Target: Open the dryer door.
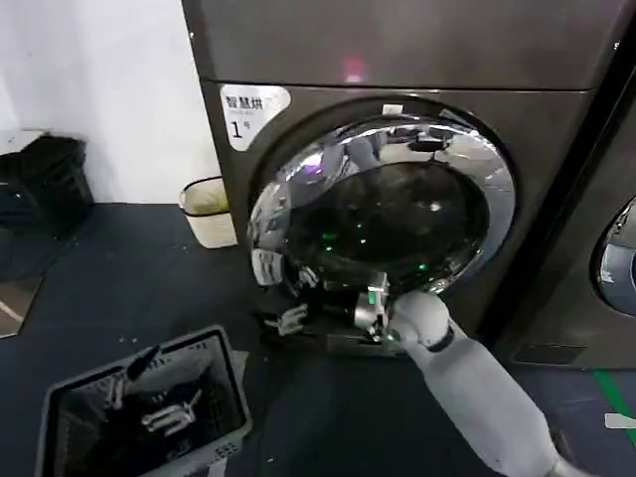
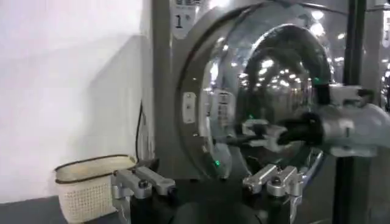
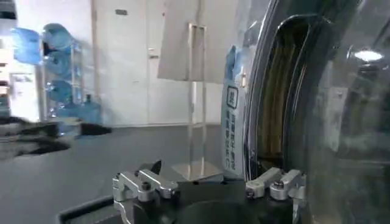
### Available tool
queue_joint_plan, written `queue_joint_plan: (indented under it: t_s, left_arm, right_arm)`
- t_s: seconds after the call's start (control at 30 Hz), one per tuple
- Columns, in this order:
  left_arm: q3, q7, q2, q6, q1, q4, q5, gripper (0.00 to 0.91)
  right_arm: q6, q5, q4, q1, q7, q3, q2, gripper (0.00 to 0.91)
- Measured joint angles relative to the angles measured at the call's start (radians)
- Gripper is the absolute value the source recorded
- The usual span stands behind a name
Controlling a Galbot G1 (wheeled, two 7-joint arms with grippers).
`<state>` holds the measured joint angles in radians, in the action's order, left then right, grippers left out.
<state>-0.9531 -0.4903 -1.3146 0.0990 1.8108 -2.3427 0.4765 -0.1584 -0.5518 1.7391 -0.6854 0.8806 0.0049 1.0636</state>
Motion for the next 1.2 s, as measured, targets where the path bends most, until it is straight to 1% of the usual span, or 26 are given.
queue_joint_plan:
  t_s: [0.07,0.13,0.27,0.4,0.67,0.8,1.0,1.2]
  left_arm:
    - [0.007,0.032,0.035,-0.026,-0.020,0.019,0.030,0.907]
    - [0.016,0.054,0.084,-0.063,-0.038,0.046,0.058,0.907]
    - [0.024,0.089,0.182,-0.046,-0.087,0.099,0.147,0.907]
    - [0.051,0.092,0.252,-0.030,-0.148,0.141,0.180,0.907]
    - [0.104,0.098,0.345,-0.051,-0.235,0.214,0.262,0.907]
    - [0.143,0.100,0.396,-0.056,-0.283,0.253,0.306,0.907]
    - [0.203,0.089,0.467,-0.064,-0.352,0.286,0.343,0.907]
    - [0.300,0.066,0.539,-0.061,-0.426,0.323,0.373,0.907]
  right_arm:
    - [0.023,0.000,0.019,-0.021,0.039,0.012,-0.020,0.907]
    - [0.034,0.000,0.039,-0.043,0.068,0.023,-0.038,0.907]
    - [0.053,-0.010,0.075,-0.079,0.105,0.046,-0.071,0.907]
    - [0.051,-0.033,0.108,-0.107,0.146,0.069,-0.098,0.907]
    - [0.056,-0.051,0.191,-0.175,0.225,0.126,-0.169,0.907]
    - [0.055,-0.084,0.223,-0.211,0.257,0.159,-0.197,0.907]
    - [0.069,-0.090,0.263,-0.282,0.322,0.215,-0.250,0.907]
    - [0.085,-0.127,0.291,-0.351,0.343,0.273,-0.287,0.907]
